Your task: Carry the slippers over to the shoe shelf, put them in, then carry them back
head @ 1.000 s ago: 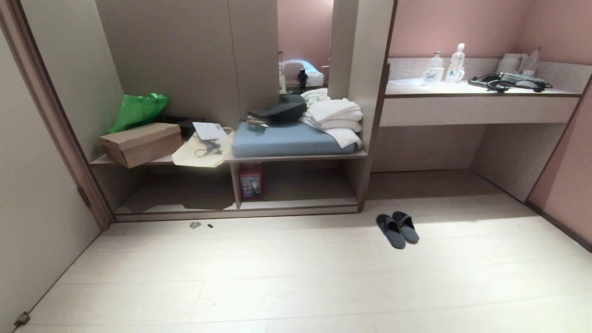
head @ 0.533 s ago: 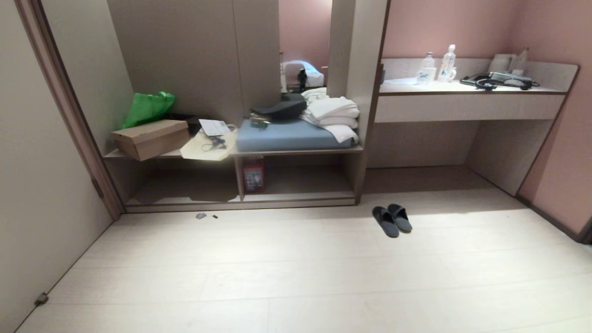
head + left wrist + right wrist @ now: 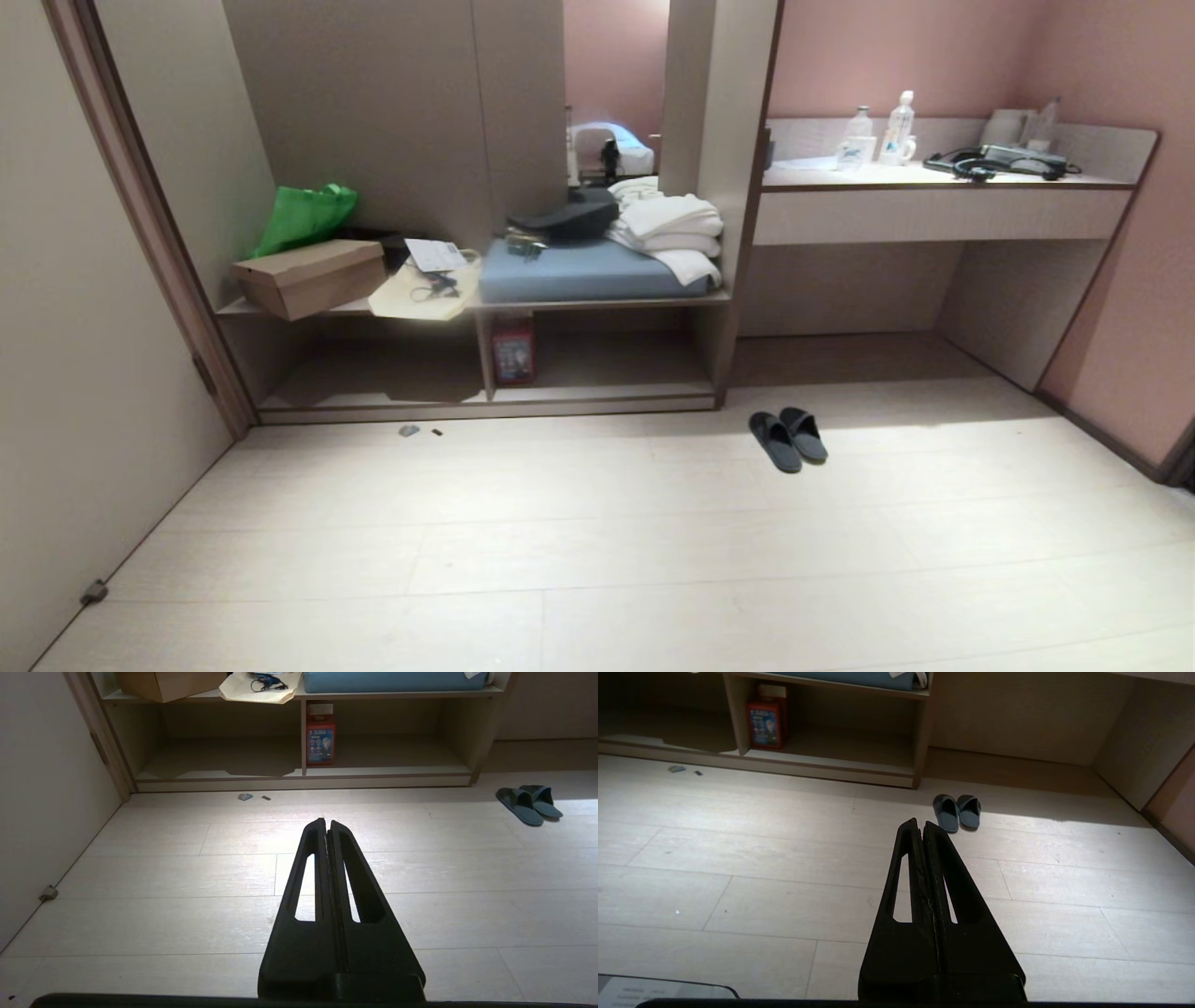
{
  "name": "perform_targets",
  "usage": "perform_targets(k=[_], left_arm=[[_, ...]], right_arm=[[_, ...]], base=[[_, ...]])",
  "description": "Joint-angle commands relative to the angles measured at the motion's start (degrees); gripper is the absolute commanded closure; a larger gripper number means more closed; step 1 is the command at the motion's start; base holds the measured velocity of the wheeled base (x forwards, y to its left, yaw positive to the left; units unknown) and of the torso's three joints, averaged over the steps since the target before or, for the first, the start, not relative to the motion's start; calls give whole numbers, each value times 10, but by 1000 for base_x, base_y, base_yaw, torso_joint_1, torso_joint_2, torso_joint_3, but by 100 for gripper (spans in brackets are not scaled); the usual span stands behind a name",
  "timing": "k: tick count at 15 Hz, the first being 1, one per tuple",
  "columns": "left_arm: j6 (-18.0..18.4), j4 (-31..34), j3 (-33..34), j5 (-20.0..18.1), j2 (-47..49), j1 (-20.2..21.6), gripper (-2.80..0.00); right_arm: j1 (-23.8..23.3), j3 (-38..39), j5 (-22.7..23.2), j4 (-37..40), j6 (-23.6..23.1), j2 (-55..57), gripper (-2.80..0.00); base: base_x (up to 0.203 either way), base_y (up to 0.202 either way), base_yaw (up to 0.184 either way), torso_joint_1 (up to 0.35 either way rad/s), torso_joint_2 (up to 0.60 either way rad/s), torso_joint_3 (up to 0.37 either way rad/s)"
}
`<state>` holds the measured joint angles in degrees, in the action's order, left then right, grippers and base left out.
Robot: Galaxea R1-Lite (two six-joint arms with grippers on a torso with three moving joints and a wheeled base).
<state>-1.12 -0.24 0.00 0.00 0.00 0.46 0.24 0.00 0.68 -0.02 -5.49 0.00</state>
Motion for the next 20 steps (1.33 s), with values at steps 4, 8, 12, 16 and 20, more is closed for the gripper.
perform_targets(k=[4,8,12,16,20], left_arm=[[0,0,0,0,0,0,0],[0,0,0,0,1,0,0],[0,0,0,0,1,0,0],[0,0,0,0,1,0,0],[0,0,0,0,1,0,0]], right_arm=[[0,0,0,0,1,1,0],[0,0,0,0,14,1,0],[0,0,0,0,13,1,0],[0,0,0,0,13,1,0],[0,0,0,0,17,1,0]], base=[[0,0,0,0,0,0],[0,0,0,0,0,0],[0,0,0,0,0,0],[0,0,0,0,0,0],[0,0,0,0,0,0]])
